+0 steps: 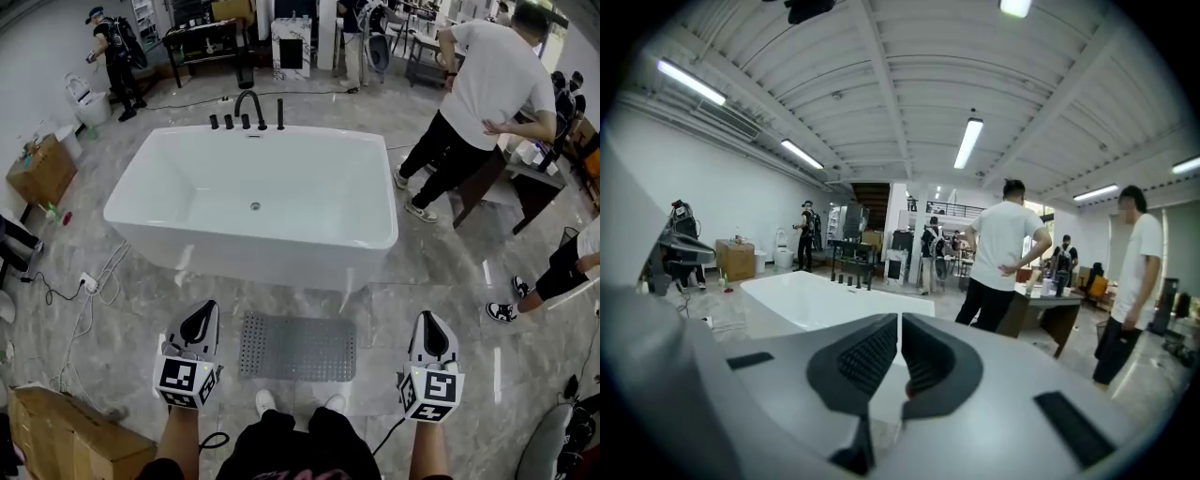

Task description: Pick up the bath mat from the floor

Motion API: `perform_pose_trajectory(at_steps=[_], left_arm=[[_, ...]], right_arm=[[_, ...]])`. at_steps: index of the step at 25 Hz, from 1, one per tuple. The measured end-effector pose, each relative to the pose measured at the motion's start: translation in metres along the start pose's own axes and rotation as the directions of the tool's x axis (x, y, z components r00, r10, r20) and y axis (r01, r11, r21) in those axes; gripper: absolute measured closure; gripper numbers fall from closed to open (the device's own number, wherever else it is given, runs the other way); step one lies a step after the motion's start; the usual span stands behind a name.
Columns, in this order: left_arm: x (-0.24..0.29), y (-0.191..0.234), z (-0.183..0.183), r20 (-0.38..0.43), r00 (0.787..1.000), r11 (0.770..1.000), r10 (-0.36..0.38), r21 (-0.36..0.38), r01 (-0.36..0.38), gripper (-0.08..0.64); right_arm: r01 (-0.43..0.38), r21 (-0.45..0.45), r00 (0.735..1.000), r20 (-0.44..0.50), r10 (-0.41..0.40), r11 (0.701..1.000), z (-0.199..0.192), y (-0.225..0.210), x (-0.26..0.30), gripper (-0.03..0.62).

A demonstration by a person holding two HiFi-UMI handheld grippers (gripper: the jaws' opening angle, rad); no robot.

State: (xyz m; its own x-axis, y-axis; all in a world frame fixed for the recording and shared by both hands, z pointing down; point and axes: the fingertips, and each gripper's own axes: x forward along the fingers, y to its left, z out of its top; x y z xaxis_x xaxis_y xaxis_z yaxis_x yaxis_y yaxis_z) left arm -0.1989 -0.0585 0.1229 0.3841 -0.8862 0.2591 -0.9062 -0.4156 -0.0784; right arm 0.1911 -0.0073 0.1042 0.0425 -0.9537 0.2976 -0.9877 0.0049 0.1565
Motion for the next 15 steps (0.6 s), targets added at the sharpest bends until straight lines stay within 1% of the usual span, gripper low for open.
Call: perform_pose_trajectory(at_steps=[6, 11, 15], left_arm=[[0.008, 0.003, -0.032, -0.028, 1.0, 1.0, 0.015, 0.006, -0.015, 0.552], [0.021, 0.0, -0.081, -0.068, 0.997, 1.0, 0.021, -0.003, -0.021, 0.552], [0.041, -0.004, -0.124, -0.081, 0.996, 1.0, 0.024, 0.013, -0.023, 0.552]], right_arm=[[-0.03, -0.021, 0.999, -0.044, 0.029, 0.999, -0.039, 0.01, 0.013, 0.569], [-0.041, -0.014, 0.997, -0.066, 0.04, 0.999, -0.078, 0.012, 0.026, 0.569], [-0.036, -0.024, 0.995, -0.091, 0.034, 0.999, -0.125, 0.011, 0.047, 0.569]])
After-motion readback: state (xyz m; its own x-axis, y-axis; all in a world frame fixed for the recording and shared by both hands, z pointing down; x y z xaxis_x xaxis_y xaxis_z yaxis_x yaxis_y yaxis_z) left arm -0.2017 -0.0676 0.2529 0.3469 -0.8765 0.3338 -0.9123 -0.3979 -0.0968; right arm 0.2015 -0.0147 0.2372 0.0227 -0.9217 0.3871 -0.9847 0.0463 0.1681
